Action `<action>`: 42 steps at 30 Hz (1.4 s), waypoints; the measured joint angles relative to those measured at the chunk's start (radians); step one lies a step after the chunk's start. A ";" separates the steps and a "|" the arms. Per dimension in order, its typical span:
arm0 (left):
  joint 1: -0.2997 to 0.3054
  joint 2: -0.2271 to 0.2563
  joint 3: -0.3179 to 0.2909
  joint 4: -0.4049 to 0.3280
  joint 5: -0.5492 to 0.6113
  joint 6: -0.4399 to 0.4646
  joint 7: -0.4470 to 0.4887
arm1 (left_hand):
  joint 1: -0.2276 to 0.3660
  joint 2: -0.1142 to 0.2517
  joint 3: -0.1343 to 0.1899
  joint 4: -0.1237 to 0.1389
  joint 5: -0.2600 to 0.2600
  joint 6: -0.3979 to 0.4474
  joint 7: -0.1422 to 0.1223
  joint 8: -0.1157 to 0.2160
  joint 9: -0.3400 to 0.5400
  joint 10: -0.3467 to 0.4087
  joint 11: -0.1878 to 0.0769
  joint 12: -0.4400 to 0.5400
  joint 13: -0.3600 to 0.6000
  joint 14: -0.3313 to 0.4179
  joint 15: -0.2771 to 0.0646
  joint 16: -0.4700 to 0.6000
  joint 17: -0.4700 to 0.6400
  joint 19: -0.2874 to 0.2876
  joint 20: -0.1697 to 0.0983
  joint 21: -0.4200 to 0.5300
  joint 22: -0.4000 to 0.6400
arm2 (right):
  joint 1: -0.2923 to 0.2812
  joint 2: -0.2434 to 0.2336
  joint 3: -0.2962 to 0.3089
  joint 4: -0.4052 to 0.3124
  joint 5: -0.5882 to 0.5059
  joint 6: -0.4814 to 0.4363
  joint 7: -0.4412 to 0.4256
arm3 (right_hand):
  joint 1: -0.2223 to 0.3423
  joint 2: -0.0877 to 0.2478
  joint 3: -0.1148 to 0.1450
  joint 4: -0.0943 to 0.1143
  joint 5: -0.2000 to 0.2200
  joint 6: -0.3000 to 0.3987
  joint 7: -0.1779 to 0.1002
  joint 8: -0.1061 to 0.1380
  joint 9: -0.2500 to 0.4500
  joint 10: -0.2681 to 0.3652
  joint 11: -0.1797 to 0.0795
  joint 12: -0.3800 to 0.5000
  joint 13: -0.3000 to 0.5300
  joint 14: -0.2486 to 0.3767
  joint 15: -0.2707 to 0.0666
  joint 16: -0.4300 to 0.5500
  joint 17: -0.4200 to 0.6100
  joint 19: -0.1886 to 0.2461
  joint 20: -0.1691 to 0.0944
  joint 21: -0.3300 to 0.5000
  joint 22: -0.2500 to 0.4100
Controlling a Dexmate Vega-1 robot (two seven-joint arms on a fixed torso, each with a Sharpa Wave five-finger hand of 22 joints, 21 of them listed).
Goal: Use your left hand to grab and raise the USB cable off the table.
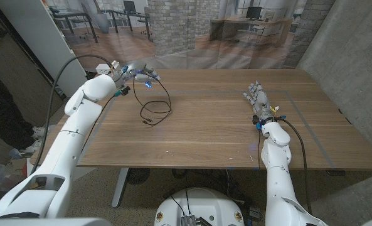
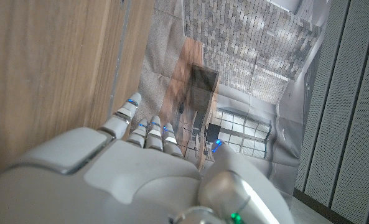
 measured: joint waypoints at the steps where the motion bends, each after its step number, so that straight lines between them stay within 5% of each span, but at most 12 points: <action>1: 0.000 -0.002 -0.001 0.001 -0.004 -0.001 0.001 | 0.000 0.000 0.000 0.000 0.000 0.002 0.002 0.000 0.000 0.000 0.000 0.000 0.000 0.000 0.000 0.000 0.000 0.000 0.000 0.000 0.000 | -0.001 0.000 0.000 -0.001 0.000 0.000 0.000 | 0.000 0.000 0.000 0.000 0.000 0.000 0.000 0.000 0.000 0.000 0.000 0.000 0.000 0.000 0.000 0.000 0.000 0.000 0.000 0.000 0.000; 42: -0.042 -0.166 -0.058 0.095 -0.262 -0.070 0.047 | 0.003 0.002 0.001 -0.004 -0.001 0.005 0.005 -0.008 0.000 0.004 0.004 -0.002 0.000 0.032 -0.004 0.007 0.027 0.009 -0.002 0.022 0.000 | -0.032 0.015 0.001 -0.043 0.005 0.001 0.010 | 0.000 0.000 -0.004 -0.004 0.005 0.000 0.000 0.000 0.000 0.003 0.003 0.000 0.000 0.000 0.000 0.000 0.000 0.000 0.000 0.000 0.000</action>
